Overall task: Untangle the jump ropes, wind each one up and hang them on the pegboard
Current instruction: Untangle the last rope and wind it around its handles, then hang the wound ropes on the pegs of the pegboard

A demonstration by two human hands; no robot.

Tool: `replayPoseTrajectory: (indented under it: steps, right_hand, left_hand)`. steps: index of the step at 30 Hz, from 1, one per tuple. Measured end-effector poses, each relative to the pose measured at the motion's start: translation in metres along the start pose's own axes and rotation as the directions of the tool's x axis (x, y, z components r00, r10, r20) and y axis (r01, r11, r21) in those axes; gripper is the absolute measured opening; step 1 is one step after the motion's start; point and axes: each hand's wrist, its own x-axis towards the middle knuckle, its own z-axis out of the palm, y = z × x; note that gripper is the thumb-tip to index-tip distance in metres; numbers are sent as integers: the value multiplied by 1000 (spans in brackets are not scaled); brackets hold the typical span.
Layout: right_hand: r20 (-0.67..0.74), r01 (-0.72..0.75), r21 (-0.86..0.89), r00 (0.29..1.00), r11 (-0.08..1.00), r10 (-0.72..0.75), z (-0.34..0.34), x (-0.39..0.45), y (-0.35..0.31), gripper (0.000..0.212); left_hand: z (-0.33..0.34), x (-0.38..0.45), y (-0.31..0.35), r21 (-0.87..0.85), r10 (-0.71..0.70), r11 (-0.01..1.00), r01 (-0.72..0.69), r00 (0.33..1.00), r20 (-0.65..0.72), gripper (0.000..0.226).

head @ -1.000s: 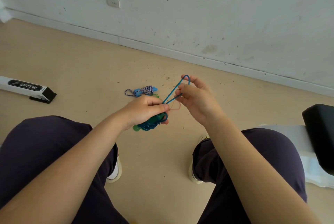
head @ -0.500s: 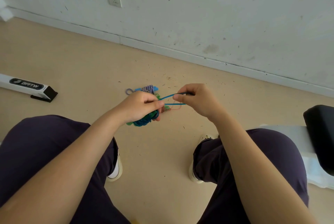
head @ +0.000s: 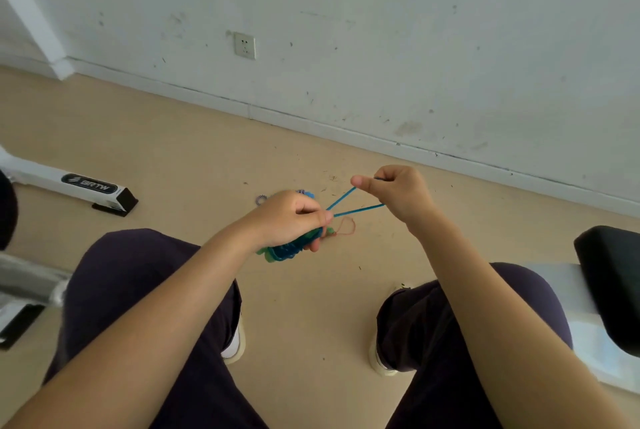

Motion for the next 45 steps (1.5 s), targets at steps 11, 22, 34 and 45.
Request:
replayPoseTrajectory:
  steps: [11, 22, 34, 45]
  right_hand:
    - [-21, 21, 85, 1000, 996, -19, 15, 79, 11, 40]
    - [266, -674, 84, 725, 734, 635, 146, 231, 261, 63]
    - [238, -687, 459, 707, 564, 667, 252, 268, 372, 31]
    - [437, -659, 628, 739, 415, 512, 257, 294, 346, 32]
  left_hand:
    - [-34, 78, -43, -254, -139, 954, 157, 986, 88, 32]
    - [-20, 300, -257, -124, -409, 912, 390, 860, -306, 42]
    - [27, 373, -382, 35, -362, 924, 381, 899, -246, 26]
    - [32, 364, -393, -546, -547, 746, 381, 819, -176, 29]
